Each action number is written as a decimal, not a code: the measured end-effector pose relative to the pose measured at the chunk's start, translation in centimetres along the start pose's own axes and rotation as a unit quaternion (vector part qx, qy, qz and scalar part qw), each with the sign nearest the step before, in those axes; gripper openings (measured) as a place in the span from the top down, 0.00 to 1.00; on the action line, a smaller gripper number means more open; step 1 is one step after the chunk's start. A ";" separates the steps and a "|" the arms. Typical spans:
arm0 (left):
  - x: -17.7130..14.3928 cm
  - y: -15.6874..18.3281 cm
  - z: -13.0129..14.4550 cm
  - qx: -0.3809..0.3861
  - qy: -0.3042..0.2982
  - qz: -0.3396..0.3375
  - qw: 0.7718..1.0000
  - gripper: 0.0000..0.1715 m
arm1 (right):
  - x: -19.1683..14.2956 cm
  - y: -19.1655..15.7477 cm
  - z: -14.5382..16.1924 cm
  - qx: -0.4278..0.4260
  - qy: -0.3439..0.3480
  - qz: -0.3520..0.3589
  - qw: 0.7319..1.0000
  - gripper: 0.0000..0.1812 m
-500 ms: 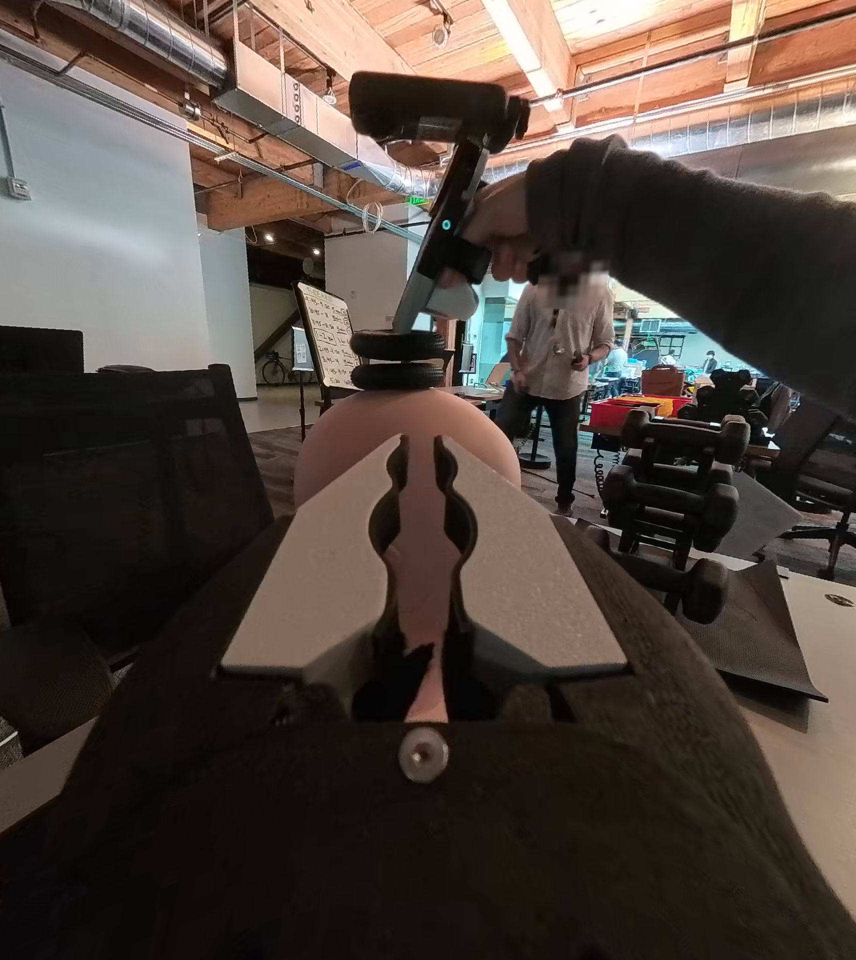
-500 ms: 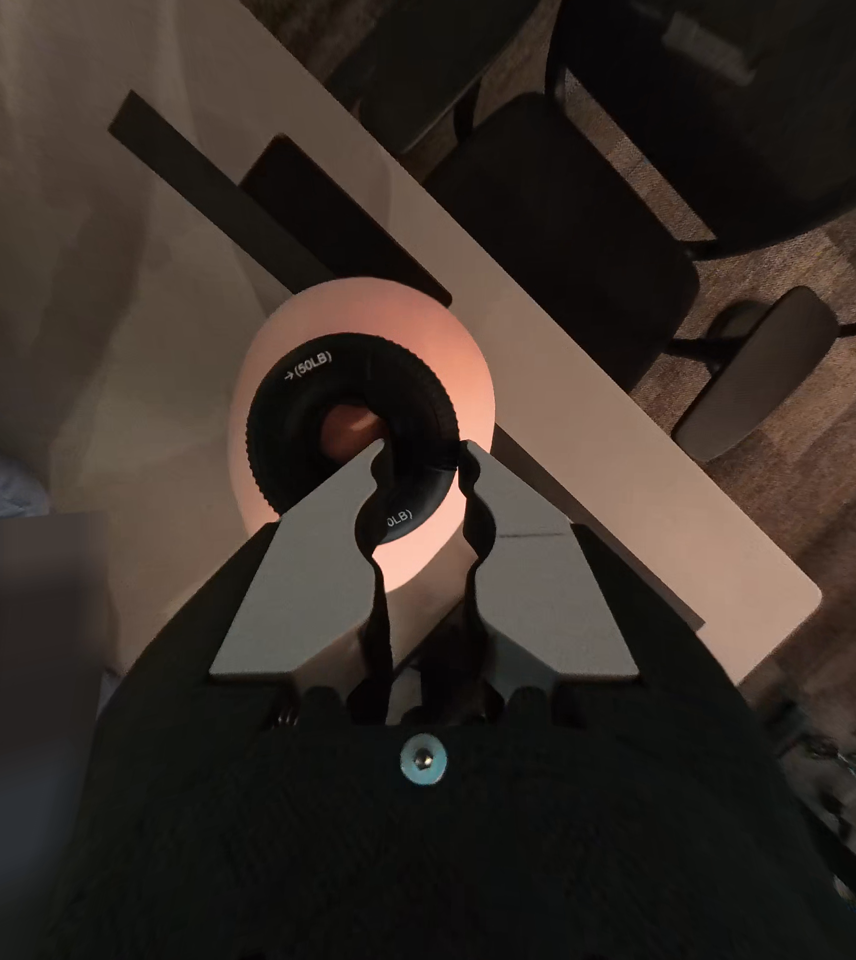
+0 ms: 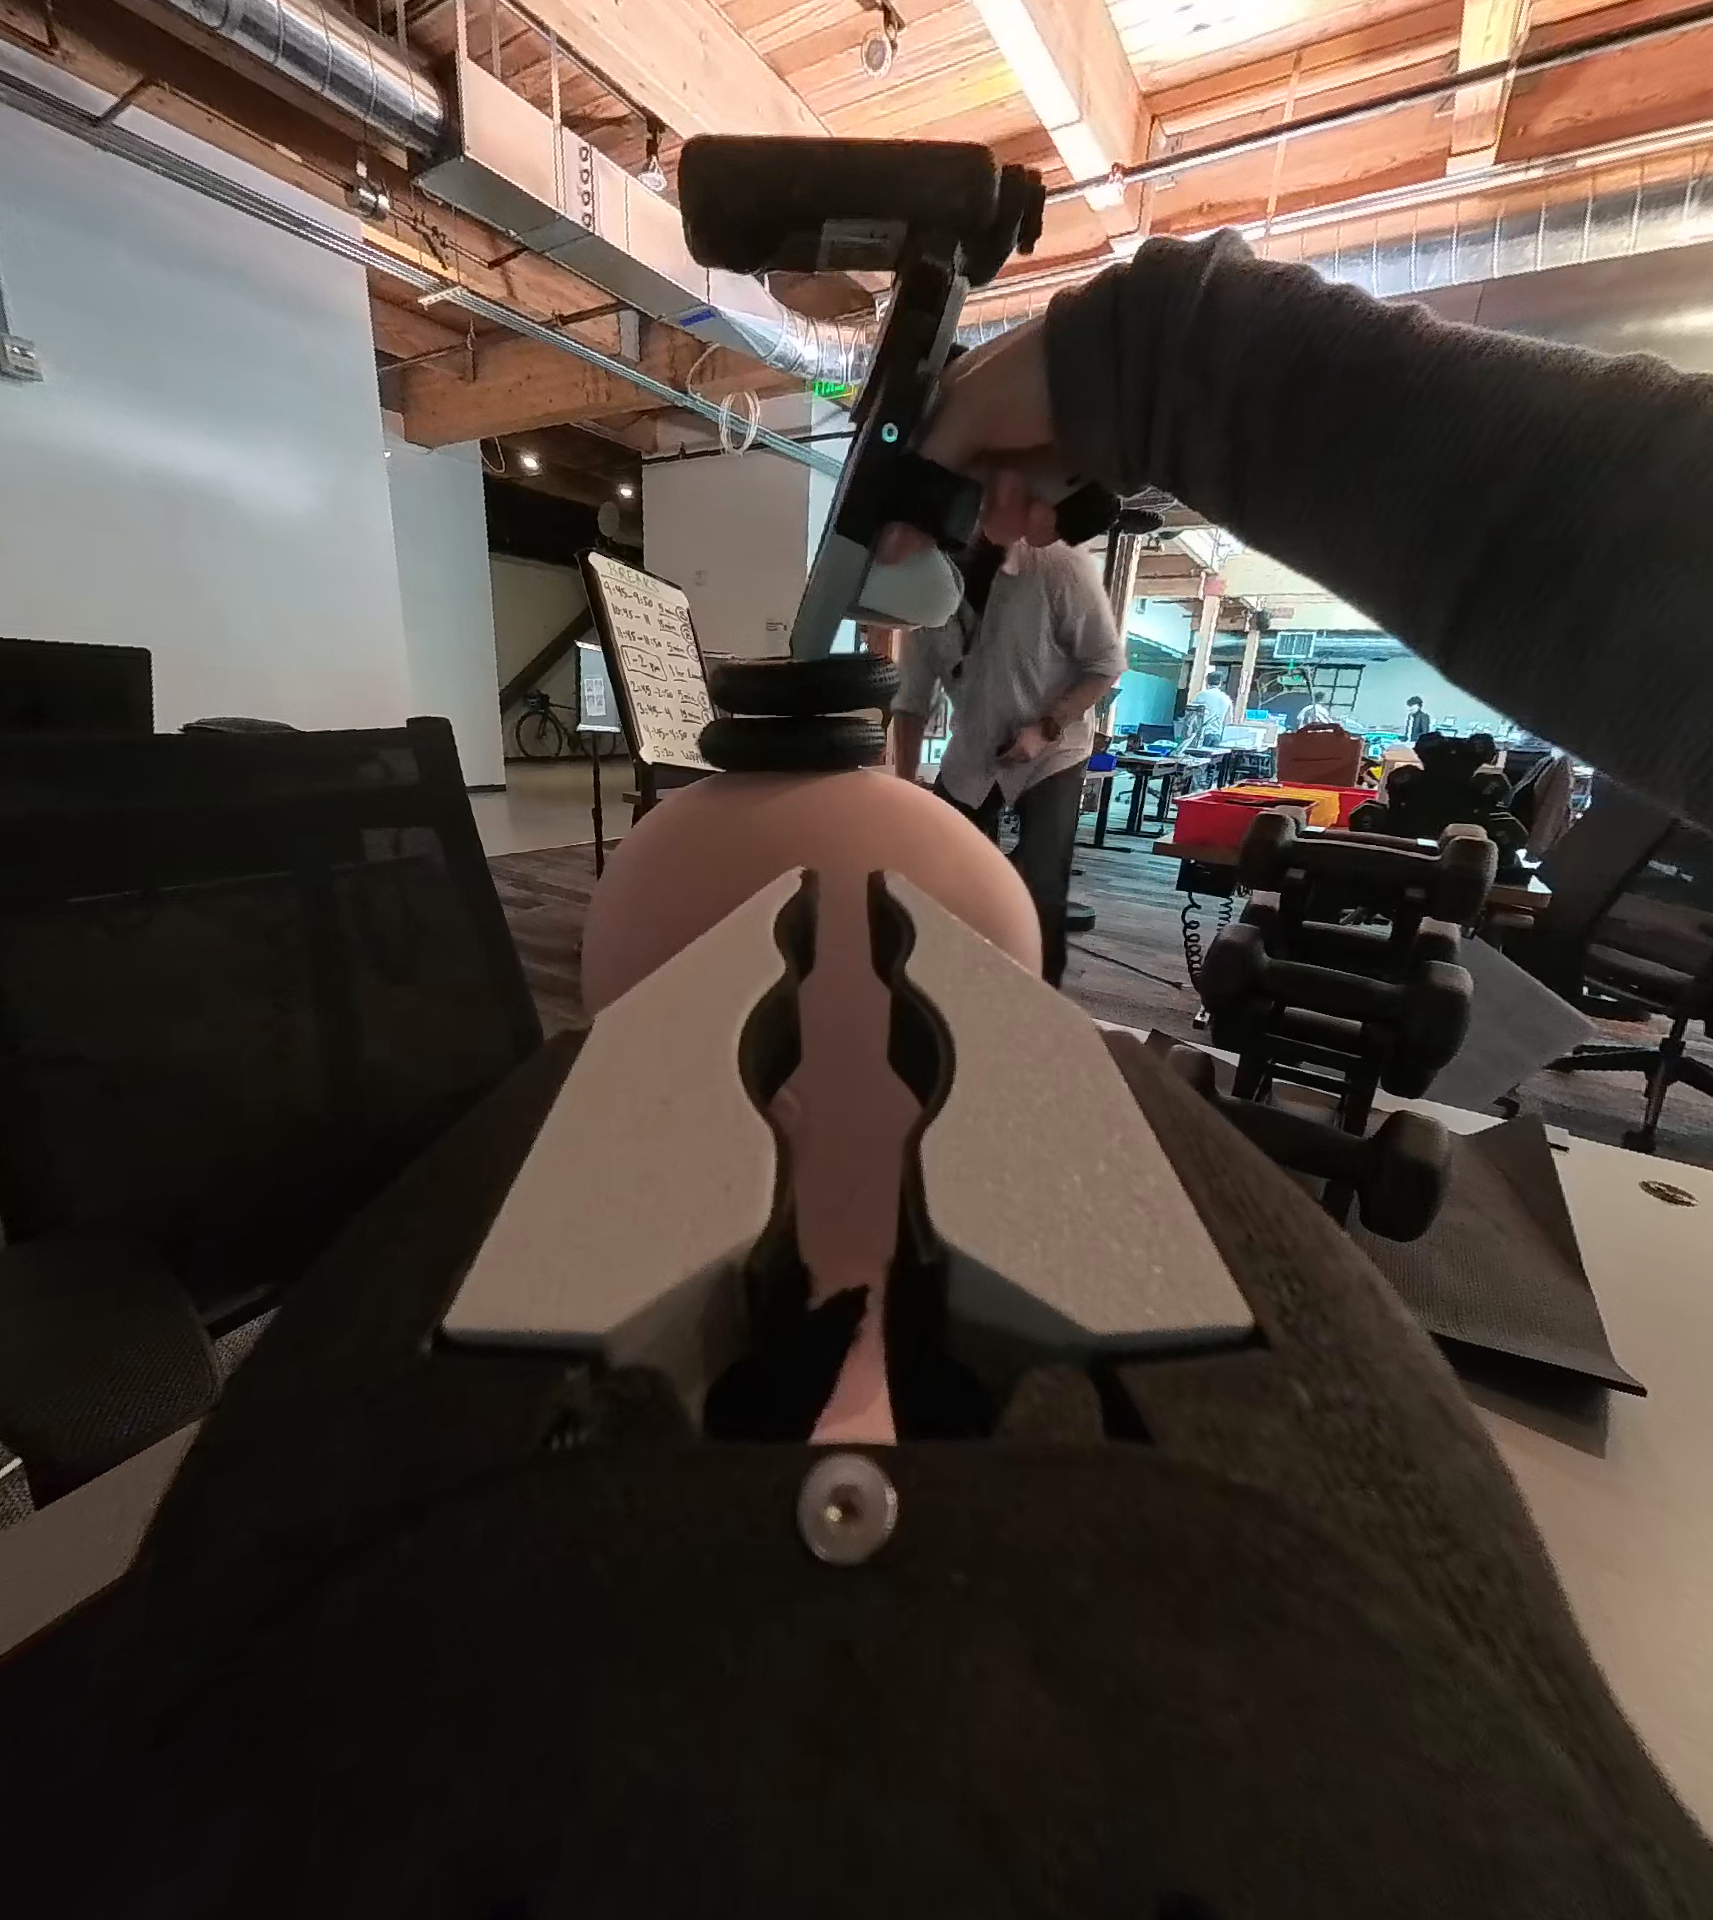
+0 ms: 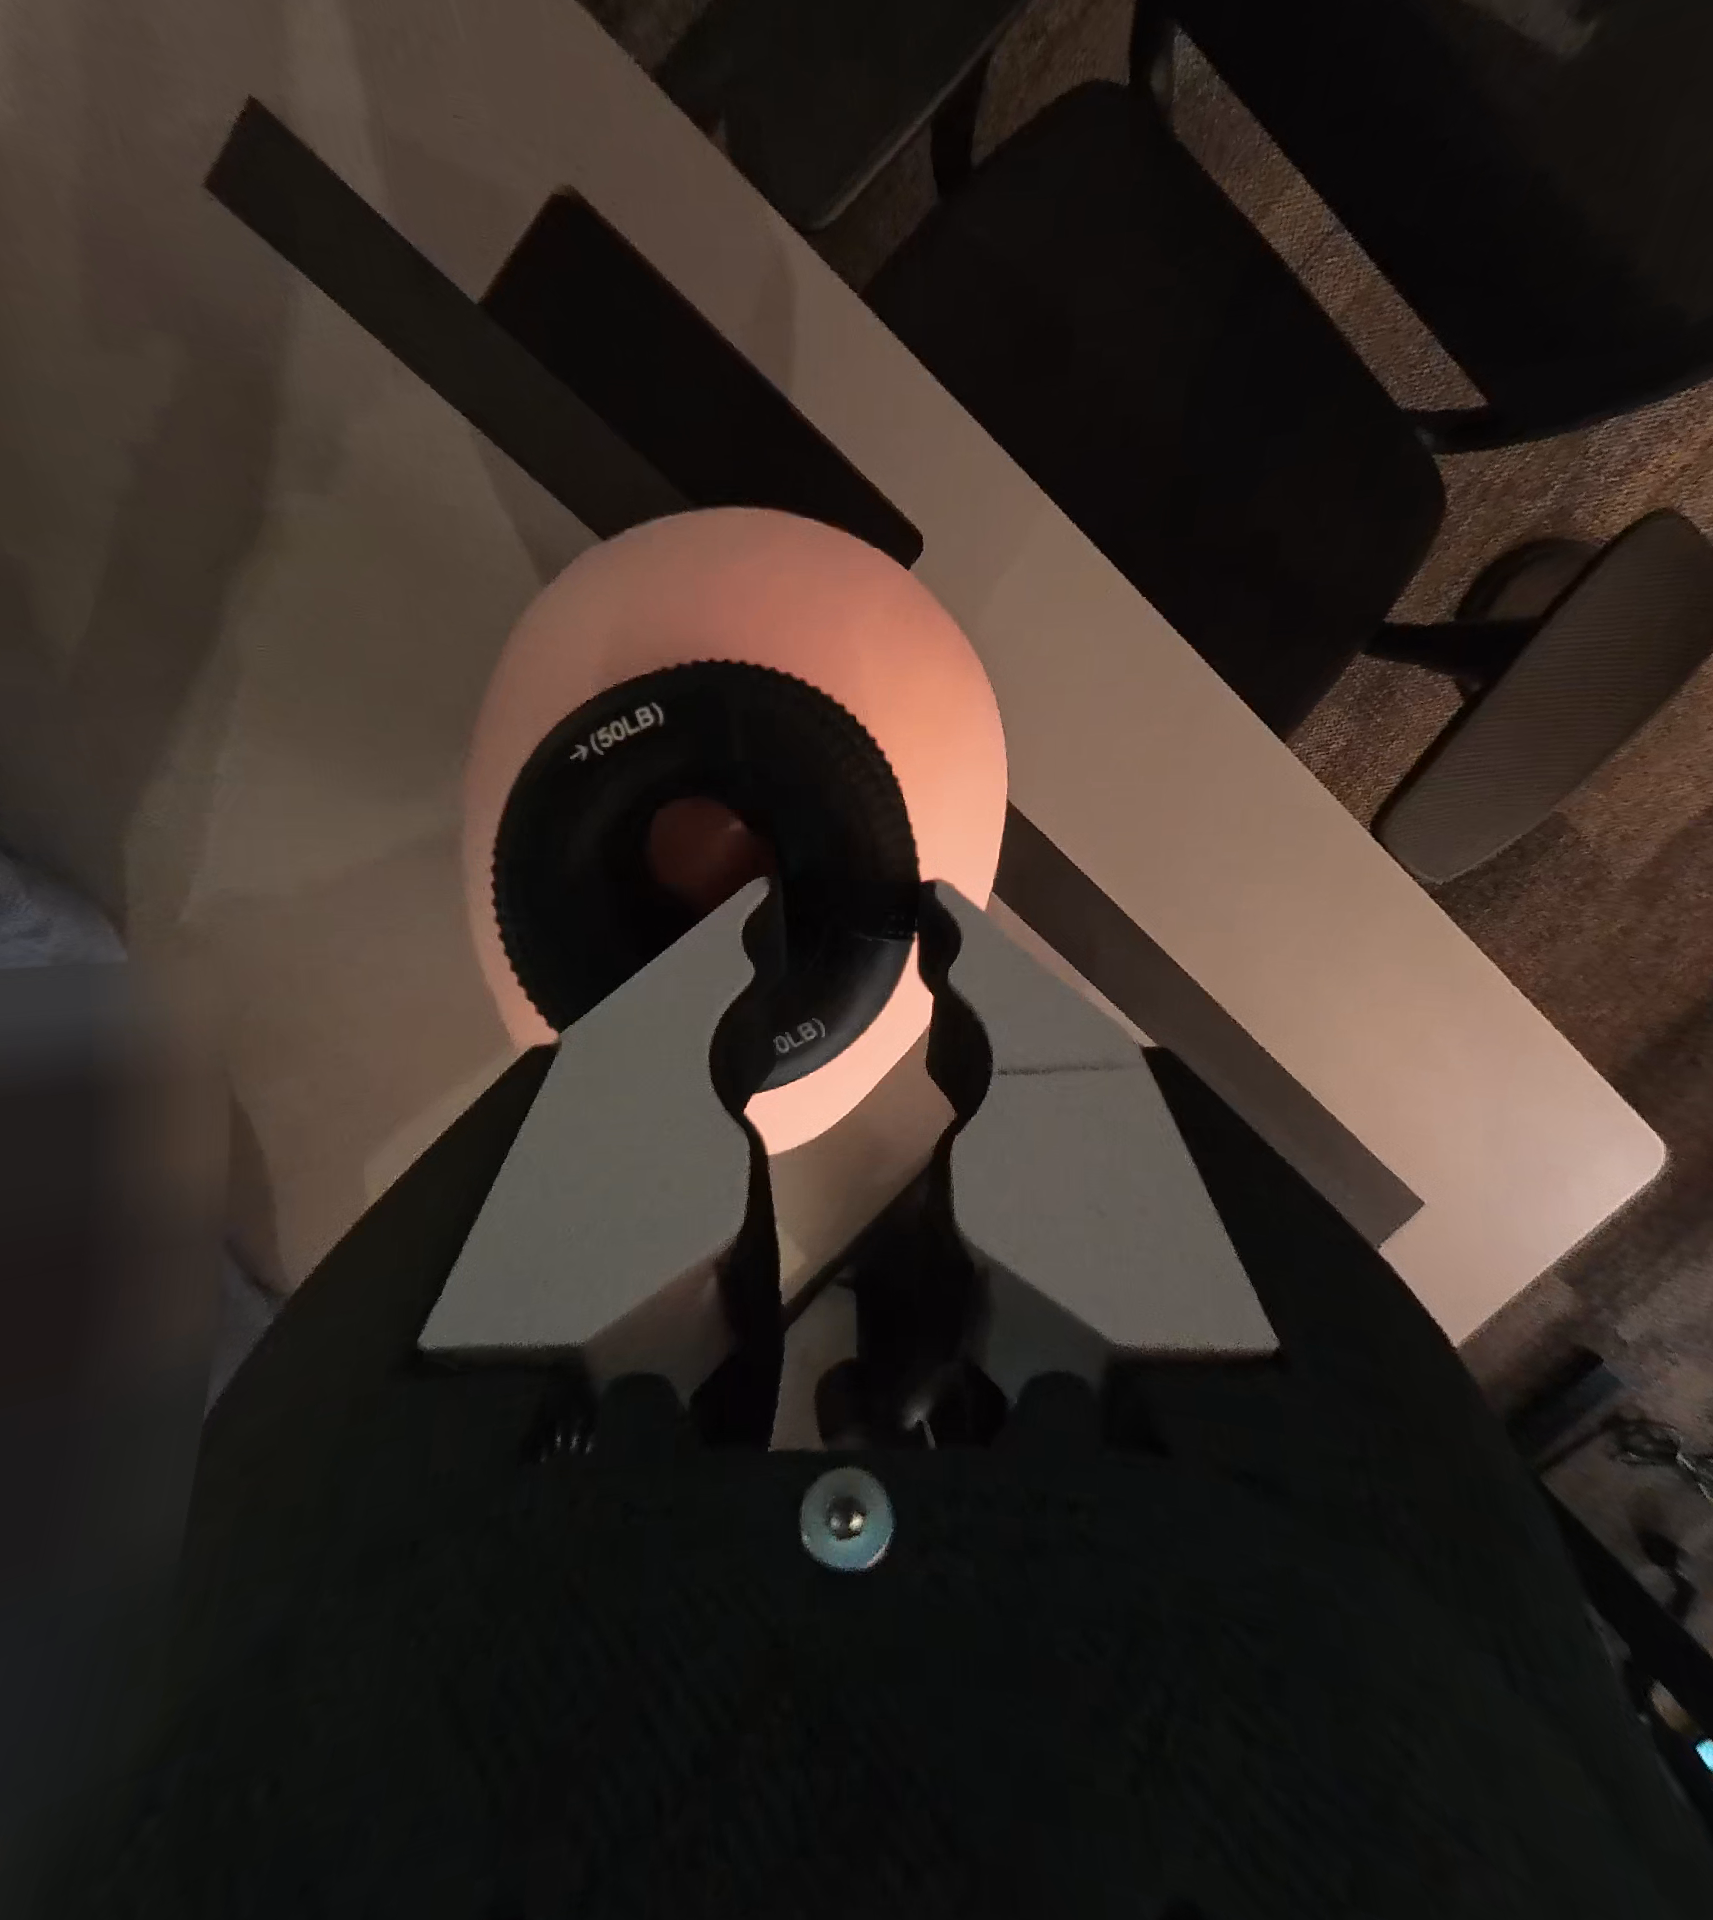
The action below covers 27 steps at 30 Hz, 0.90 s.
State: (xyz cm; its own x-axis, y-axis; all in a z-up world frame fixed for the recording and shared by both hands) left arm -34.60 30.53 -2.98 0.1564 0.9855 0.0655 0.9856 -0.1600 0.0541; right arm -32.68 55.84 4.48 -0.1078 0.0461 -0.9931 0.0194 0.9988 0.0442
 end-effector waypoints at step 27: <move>-0.1 0.0 -0.2 -0.010 0.008 0.010 1.000 0.95 | -0.7 0.7 0.6 0.051 0.030 0.038 0.998 0.74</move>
State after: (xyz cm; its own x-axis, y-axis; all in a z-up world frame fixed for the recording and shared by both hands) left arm -34.61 30.37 -2.79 0.1743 0.9812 0.0824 0.9810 -0.1803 0.0716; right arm -32.03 56.52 5.19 -0.1604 0.1261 -0.9790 0.1309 0.9858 0.1055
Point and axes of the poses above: each gripper's, where its closed fingertips meet, x out along the fingers, z out of its underside, y = z × x across the jaws, the point moved 4 cm from there along -x, back along the fingers, and after that the axes turned 12 degrees about -y, right-handed, at the moved point
